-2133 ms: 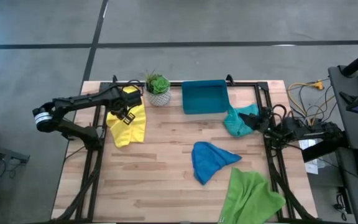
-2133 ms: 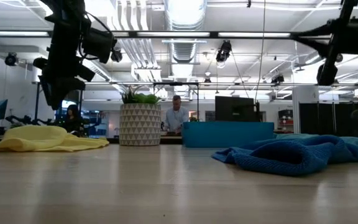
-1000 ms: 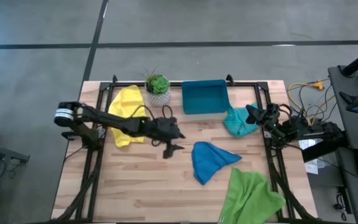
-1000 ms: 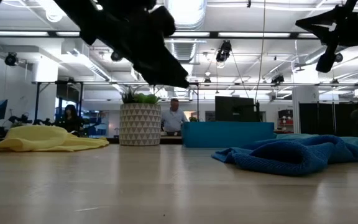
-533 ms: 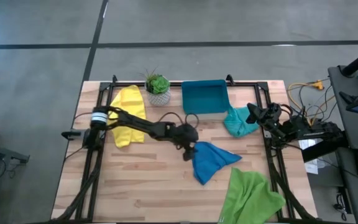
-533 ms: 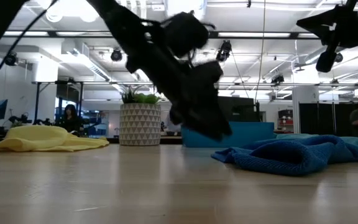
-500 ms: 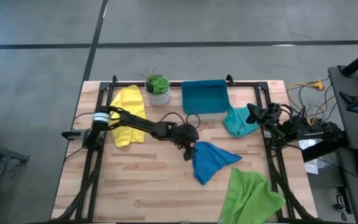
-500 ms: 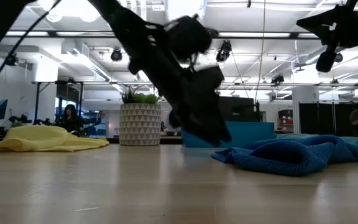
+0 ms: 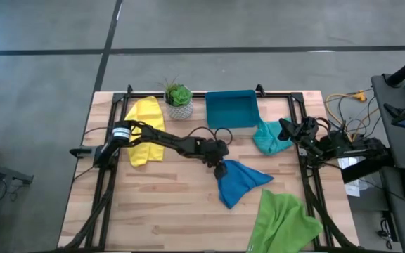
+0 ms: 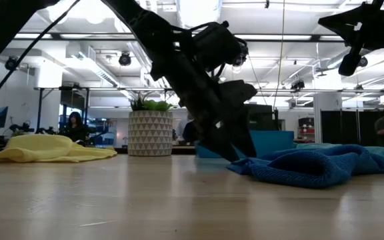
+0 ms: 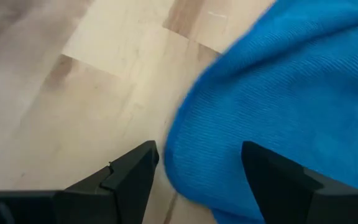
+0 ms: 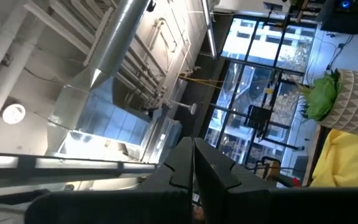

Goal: Fold microfiber towels
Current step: Fold the dark blue microfiber towel into the dark blue bin

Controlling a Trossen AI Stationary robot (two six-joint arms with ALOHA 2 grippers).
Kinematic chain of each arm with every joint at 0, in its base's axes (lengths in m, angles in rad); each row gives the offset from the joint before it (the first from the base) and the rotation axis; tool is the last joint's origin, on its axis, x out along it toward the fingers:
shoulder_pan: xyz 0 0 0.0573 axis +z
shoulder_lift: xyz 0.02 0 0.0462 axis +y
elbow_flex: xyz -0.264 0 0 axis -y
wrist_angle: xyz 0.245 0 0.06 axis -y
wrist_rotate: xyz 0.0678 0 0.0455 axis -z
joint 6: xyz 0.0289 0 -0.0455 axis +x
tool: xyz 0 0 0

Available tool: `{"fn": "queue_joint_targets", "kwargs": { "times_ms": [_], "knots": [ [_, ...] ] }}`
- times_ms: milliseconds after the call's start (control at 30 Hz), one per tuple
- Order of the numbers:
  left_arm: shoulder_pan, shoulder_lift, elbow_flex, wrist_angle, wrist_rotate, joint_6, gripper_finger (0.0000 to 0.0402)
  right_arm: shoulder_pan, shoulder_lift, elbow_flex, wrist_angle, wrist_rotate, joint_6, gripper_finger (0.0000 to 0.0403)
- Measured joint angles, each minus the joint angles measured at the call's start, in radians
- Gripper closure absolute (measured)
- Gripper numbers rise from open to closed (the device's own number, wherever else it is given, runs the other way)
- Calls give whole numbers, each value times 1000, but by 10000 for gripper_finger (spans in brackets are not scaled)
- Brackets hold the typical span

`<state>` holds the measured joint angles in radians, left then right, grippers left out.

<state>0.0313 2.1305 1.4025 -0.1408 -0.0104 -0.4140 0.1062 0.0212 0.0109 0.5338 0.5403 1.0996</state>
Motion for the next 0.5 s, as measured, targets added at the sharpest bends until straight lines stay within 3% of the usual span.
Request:
{"fn": "queue_joint_targets", "kwargs": {
  "times_ms": [100,167,367,500],
  "knots": [
    [0,23,1,-7,-26,-13,184,0,0,0,-1,0,4,394],
    [0,37,2,-24,-26,6,214,0,0,0,-1,2,-10,394],
    [7,38,0,-49,11,20,379,0,1,0,-4,2,-35,394],
    [9,27,10,-64,21,51,393,0,2,0,-6,2,-82,394]
  ]
}}
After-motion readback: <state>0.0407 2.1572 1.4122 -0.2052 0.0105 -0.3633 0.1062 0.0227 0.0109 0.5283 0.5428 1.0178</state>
